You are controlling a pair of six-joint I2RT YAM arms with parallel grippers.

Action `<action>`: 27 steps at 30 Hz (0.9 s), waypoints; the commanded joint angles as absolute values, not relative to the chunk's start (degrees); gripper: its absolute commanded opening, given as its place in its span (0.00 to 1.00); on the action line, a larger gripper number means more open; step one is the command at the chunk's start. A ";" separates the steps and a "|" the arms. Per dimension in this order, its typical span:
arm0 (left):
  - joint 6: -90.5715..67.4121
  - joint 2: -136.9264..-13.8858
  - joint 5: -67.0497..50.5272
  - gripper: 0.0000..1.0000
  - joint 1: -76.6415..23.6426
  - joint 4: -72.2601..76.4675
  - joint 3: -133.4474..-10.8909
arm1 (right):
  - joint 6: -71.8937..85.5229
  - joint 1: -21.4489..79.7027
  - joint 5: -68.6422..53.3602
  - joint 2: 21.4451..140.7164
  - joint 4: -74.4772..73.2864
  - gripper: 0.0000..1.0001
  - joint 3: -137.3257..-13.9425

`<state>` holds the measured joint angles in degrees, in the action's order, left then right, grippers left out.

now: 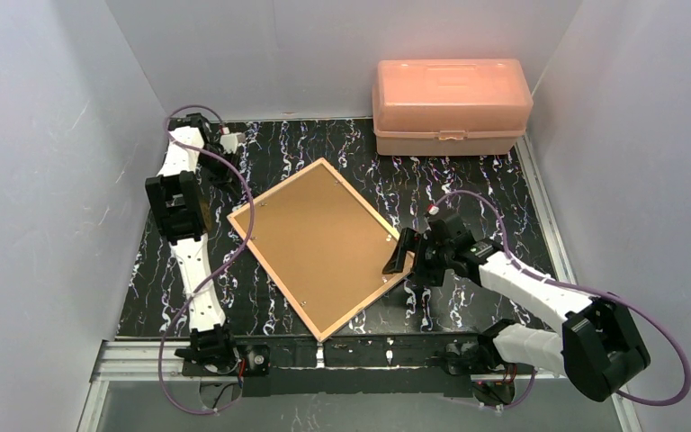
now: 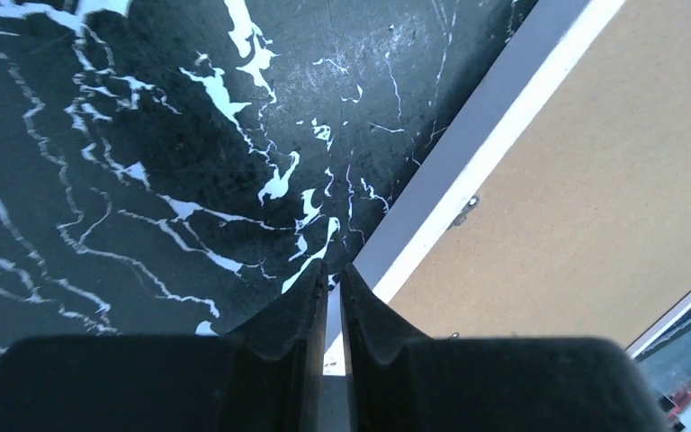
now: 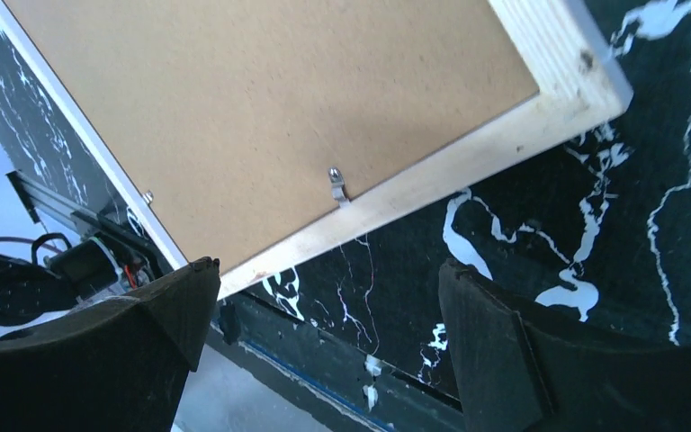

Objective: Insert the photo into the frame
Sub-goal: Adjust the photo frame at the center of the board.

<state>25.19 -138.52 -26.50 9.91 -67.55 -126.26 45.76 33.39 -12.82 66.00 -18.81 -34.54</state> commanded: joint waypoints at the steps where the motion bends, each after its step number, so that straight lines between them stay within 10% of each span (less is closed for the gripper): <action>1: 21.65 -137.04 -24.29 0.09 8.44 -64.90 -123.56 | 50.57 33.53 -17.24 64.33 -15.39 0.99 -30.25; 27: 32.25 -122.79 -45.48 0.06 7.03 -69.95 -85.95 | 39.33 15.29 -14.92 81.77 -4.65 0.99 -44.26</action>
<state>31.77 -127.39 -36.18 9.08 -65.60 -90.56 42.89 15.57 -14.02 79.18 -7.31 -38.61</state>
